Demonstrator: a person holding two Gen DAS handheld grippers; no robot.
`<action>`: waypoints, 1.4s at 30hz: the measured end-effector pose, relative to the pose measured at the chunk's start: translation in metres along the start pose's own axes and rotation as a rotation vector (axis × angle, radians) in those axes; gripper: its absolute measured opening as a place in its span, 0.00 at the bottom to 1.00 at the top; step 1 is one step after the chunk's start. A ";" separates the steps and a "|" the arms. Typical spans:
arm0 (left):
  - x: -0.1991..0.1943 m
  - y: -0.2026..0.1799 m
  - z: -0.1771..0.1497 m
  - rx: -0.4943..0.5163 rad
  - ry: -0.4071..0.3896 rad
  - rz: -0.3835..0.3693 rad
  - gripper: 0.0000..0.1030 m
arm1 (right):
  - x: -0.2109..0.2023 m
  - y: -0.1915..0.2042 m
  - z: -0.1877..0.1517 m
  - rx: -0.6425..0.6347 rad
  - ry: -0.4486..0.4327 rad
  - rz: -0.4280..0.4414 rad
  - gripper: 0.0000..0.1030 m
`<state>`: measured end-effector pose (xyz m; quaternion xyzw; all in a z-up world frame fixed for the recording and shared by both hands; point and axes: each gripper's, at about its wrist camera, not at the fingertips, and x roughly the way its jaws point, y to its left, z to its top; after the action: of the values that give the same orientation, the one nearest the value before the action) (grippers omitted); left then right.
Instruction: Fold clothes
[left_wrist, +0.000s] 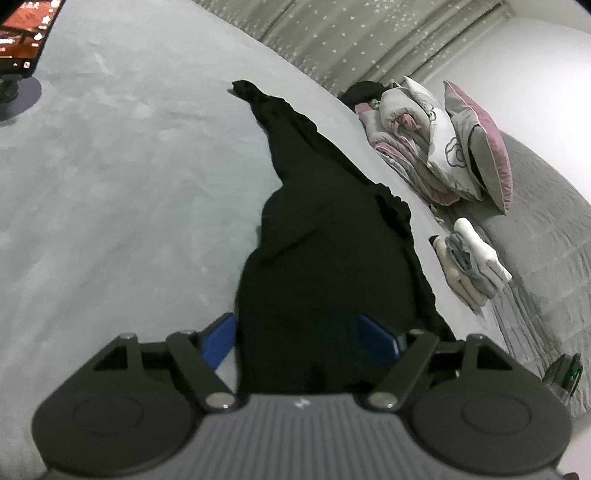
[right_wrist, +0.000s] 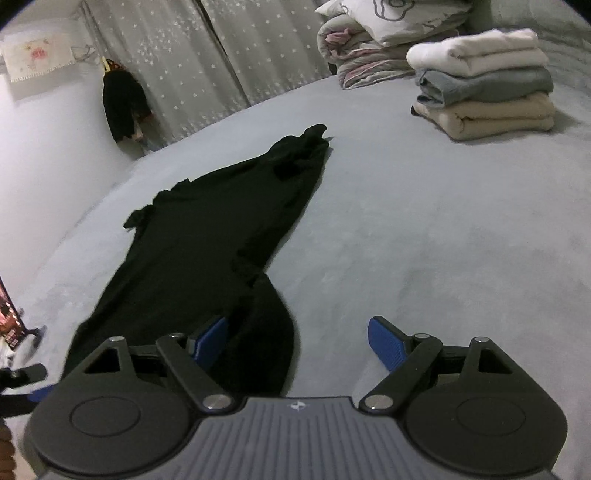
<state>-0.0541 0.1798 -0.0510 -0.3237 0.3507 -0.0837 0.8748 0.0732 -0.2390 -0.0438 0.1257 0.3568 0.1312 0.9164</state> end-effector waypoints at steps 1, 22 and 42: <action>-0.001 0.000 0.000 0.002 -0.006 0.007 0.73 | 0.000 0.001 0.000 -0.011 -0.002 -0.012 0.74; -0.010 -0.011 -0.003 0.139 -0.008 0.213 0.05 | -0.010 0.007 0.000 -0.046 -0.039 -0.209 0.07; -0.024 0.016 0.000 -0.053 0.129 0.039 0.22 | -0.029 0.099 -0.042 -0.112 -0.033 -0.084 0.57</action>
<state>-0.0735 0.2012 -0.0473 -0.3340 0.4146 -0.0778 0.8429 0.0087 -0.1500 -0.0240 0.0612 0.3386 0.1102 0.9324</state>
